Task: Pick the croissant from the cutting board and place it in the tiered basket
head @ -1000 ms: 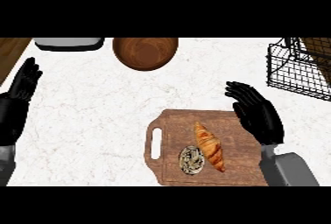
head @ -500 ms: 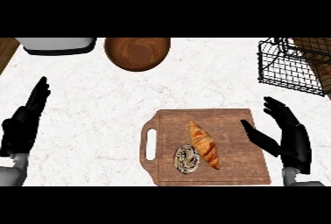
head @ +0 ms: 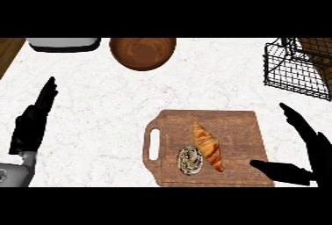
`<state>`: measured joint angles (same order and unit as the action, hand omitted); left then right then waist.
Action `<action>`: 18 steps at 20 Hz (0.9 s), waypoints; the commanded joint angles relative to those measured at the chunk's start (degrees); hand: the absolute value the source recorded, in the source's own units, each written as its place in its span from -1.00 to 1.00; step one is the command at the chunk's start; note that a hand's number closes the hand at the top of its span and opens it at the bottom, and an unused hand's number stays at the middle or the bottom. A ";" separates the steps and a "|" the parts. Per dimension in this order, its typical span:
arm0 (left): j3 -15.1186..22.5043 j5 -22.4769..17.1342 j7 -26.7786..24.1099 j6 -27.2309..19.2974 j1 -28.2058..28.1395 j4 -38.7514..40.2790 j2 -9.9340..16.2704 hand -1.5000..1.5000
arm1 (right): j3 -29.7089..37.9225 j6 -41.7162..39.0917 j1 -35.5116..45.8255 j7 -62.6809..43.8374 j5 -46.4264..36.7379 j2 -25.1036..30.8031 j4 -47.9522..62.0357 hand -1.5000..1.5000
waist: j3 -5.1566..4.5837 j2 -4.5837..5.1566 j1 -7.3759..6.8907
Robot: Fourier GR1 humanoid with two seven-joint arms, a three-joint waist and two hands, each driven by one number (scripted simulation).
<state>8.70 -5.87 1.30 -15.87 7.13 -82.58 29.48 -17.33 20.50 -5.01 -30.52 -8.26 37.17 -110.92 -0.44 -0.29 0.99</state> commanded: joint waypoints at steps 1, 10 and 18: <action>1.03 0.65 0.85 -0.37 0.13 -1.17 -1.07 0.00 | -2.54 -9.93 3.91 -15.03 -0.73 8.28 -6.67 -1.00 | 0.04 0.10 -1.55; 2.20 3.74 0.98 -1.02 3.40 1.92 -4.47 0.00 | -8.08 -19.56 27.29 -45.62 0.17 0.28 -5.35 -1.00 | 0.27 0.47 -1.98; 0.66 2.56 -0.47 1.13 2.01 2.20 -4.46 0.00 | -12.87 -20.83 29.89 -48.33 -0.36 -6.45 4.57 -1.00 | 0.31 0.45 -1.58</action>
<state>9.70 -3.12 2.41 -15.42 8.78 -82.38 26.13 -28.40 2.11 22.20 -67.74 -8.47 33.57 -110.04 -0.16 0.07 -1.03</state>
